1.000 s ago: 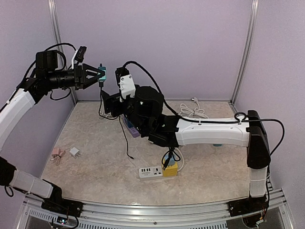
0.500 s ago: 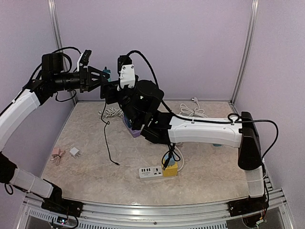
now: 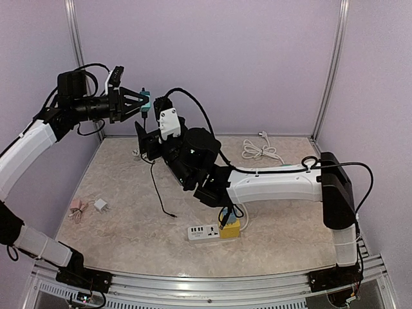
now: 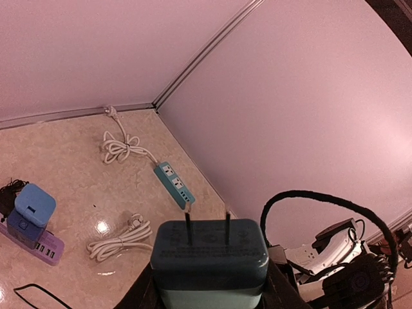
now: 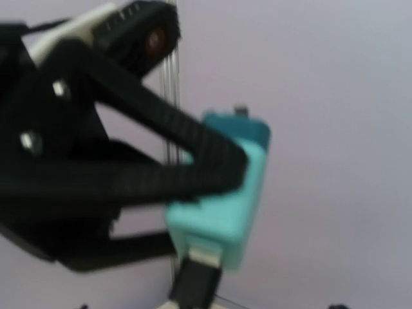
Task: Insert the plug
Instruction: Pick up the plug from the center of the board.
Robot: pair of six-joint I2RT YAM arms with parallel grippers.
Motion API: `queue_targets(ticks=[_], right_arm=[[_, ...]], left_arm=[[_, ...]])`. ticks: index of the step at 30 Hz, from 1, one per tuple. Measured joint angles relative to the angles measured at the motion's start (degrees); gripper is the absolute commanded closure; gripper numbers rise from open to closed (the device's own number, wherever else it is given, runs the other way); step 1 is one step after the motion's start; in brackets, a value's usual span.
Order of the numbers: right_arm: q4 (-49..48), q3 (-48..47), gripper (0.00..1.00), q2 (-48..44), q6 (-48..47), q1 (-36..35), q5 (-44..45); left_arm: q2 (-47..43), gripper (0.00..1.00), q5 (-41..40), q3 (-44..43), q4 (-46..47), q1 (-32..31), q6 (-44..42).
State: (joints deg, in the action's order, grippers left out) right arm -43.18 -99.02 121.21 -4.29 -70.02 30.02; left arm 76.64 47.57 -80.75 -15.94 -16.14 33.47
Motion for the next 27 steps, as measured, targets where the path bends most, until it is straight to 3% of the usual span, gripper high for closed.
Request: queue_targets(ticks=[8,20,23,25,26,27], right_arm=[[0.04,-4.74,0.25,0.76,-0.17,0.07,0.94],[1.92,-10.95,0.42,5.7,-2.23,0.35,3.8],[2.21,-10.95,0.52,5.79,-3.39,0.35,4.85],[2.58,-10.95,0.65,5.88,-4.11,0.33,6.03],[2.67,-10.95,0.75,5.88,-4.63,0.35,6.32],[2.62,-10.95,0.96,5.88,-4.68,0.35,6.95]], left_arm=[[0.68,1.0,0.0,0.0,0.09,-1.29,-0.09],[0.68,1.0,0.0,1.27,1.33,-2.23,-0.35],[0.68,1.0,-0.02,2.45,1.84,-2.27,-0.31],[0.66,1.0,0.04,3.08,2.23,-2.27,-0.35],[0.66,1.0,0.02,3.26,2.43,-2.27,-0.33],[0.66,1.0,0.0,3.37,2.62,-2.27,-0.35]])
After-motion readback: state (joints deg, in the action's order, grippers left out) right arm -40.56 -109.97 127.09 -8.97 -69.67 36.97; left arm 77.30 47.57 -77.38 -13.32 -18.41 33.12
